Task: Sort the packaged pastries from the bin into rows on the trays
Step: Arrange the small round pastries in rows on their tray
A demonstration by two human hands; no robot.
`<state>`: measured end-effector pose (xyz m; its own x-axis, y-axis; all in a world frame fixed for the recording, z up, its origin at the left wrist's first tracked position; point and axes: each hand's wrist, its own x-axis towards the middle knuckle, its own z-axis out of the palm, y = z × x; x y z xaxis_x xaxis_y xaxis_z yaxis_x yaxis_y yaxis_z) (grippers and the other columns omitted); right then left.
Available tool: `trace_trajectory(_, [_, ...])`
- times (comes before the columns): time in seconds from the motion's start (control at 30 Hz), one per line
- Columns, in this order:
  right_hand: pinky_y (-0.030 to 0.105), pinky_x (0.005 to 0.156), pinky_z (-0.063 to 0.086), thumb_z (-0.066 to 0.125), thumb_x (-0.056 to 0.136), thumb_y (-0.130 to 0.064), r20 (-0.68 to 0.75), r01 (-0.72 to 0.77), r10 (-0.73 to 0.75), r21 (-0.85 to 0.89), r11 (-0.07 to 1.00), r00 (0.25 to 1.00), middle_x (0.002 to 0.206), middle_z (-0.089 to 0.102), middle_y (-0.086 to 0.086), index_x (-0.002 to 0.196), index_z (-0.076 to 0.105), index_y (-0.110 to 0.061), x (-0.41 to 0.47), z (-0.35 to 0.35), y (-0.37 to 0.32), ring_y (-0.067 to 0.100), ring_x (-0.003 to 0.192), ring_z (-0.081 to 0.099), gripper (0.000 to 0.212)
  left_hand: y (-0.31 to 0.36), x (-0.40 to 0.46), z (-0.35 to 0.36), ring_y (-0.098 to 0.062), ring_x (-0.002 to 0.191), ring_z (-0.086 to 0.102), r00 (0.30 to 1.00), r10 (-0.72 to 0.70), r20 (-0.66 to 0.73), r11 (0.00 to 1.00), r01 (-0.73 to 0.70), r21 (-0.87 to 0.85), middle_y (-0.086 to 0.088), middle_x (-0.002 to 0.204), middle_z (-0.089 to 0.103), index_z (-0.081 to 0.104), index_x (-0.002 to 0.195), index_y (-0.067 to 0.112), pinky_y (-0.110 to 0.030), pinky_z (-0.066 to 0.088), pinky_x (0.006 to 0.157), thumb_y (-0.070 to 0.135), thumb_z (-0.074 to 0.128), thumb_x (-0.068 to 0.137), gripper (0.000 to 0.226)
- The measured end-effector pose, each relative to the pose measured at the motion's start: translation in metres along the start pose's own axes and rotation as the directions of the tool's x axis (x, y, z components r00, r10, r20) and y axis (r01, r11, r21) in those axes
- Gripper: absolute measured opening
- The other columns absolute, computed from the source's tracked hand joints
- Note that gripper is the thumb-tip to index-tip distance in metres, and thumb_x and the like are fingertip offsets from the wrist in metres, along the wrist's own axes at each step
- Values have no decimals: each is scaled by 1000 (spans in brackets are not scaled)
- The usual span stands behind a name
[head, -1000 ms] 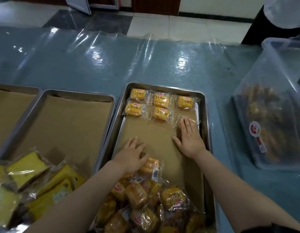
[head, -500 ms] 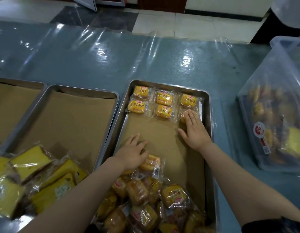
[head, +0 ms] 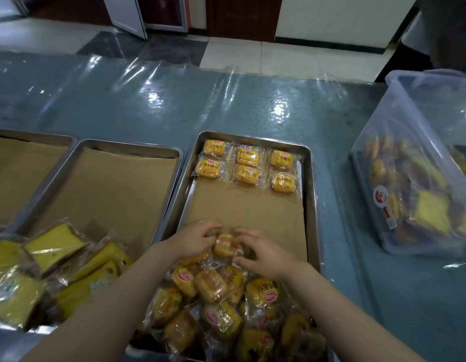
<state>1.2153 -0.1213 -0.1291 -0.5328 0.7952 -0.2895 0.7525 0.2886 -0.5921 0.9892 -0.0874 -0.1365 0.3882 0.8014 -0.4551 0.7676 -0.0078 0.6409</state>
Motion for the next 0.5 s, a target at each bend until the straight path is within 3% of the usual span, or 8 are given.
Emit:
trace_trajectory(0.17, [34, 113, 33, 67, 85, -47, 87, -95, 93, 13, 995, 992, 153, 35, -7, 147, 32, -31, -6, 8, 4, 13, 136, 36, 73, -2, -15, 7, -4, 120, 46, 997, 75, -30, 997, -75, -29, 8, 133, 51, 57, 134, 27, -4, 32, 87, 26, 50, 100, 35])
trace_trajectory(0.3, [33, 96, 49, 59, 90, -40, 37, -155, 153, 70, 985, 988, 133, 54, -5, 143, 37, -32, -7, 9, -2, 13, 114, 54, 58, -2, -20, 8, -5, 113, 51, 998, 56, -31, 996, -58, -68, 5, 123, 53, 57, 133, 33, -14, 38, 88, 40, 54, 97, 37])
trace_trajectory(0.4, [33, 85, 54, 50, 96, -33, 7, -247, 254, 260, 933, 967, 117, 62, -4, 135, 48, -31, -6, 11, -7, 13, 101, 61, 39, -2, -21, 9, -4, 112, 54, 999, 41, 4, 995, -40, -92, 9, 125, 55, 50, 139, 34, -18, 43, 89, 48, 62, 90, 52])
trace_trajectory(0.5, [33, 91, 51, 44, 101, -25, -50, -301, 364, 462, 834, 930, 112, 64, -3, 125, 61, -23, -1, 7, -9, 15, 104, 60, 29, -2, -22, 7, -2, 115, 56, 998, 35, 51, 980, -24, -199, 15, 127, 58, 44, 141, 36, -23, 48, 93, 43, 70, 85, 62])
